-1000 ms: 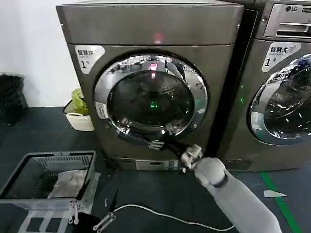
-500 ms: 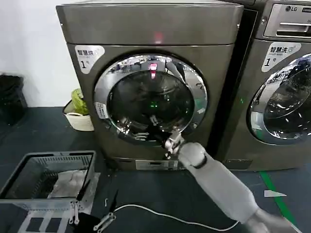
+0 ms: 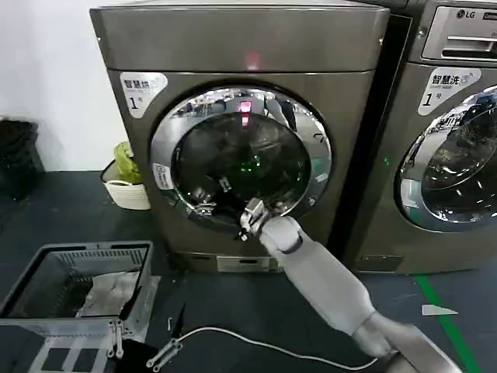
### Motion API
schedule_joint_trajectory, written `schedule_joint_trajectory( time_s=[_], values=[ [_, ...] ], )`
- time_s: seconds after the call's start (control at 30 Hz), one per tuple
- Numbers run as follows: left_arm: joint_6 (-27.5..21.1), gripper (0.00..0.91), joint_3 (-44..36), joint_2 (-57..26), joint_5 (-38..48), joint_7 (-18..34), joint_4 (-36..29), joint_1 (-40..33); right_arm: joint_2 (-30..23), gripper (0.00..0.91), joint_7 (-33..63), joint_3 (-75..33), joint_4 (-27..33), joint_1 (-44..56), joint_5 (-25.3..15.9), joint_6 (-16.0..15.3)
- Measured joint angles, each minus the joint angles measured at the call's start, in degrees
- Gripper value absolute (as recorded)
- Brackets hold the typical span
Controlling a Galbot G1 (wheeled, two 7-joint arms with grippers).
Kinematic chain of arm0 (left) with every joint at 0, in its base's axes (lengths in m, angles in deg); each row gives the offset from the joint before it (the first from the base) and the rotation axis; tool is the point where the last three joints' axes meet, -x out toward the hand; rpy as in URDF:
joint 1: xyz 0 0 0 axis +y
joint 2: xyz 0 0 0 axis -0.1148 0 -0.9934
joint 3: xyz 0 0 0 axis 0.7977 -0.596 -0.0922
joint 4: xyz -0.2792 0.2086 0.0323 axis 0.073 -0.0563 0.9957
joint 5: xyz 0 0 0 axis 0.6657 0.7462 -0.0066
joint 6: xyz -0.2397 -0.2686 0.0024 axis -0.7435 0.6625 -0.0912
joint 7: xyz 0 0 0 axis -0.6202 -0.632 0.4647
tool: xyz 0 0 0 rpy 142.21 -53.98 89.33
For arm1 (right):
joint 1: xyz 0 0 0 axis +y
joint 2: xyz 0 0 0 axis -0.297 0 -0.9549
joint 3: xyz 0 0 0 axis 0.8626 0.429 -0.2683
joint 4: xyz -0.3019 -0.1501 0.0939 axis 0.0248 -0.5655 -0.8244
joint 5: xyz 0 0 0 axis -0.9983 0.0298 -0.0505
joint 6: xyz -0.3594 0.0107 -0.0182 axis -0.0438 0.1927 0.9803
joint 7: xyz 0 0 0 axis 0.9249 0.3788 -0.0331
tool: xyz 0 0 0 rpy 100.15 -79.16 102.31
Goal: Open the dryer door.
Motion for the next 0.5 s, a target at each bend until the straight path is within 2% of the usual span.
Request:
schedule_joint_trajectory(
  time_s=[0.5],
  values=[
    [0.13, 0.907, 0.21, 0.07, 0.11, 0.04, -0.58, 0.35, -5.93, 0.907, -5.03, -0.5, 8.3, -4.08, 0.05, 1.33]
  ],
)
